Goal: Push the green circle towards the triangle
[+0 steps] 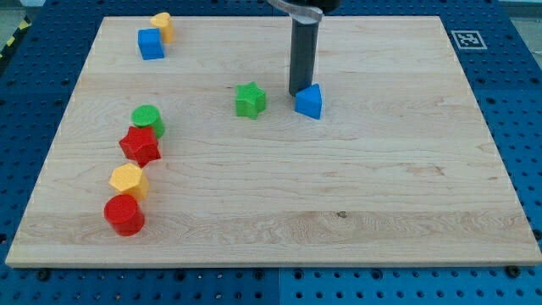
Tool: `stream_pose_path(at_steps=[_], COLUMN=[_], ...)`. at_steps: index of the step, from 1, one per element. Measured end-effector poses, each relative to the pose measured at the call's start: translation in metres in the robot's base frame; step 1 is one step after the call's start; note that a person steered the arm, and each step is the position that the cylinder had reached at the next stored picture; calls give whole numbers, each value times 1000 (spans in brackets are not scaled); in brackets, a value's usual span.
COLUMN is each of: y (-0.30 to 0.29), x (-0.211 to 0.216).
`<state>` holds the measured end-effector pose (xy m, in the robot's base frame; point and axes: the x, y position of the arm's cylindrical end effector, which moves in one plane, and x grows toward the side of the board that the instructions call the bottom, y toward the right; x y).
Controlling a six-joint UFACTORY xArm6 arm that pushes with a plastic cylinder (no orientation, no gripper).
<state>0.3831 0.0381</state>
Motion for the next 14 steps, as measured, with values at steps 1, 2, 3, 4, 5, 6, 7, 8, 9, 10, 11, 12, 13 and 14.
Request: stream_pose_path(at_steps=[1,2,3,4,5,6,7,8,9,10,11,12,13,14], y=[0,7,12,-18,-68,-108,-160,-240,-286,-278,-245,-241,-240,-254], x=[18,35,61,80,73,33,-3,-9,16,59,69,65,64,50])
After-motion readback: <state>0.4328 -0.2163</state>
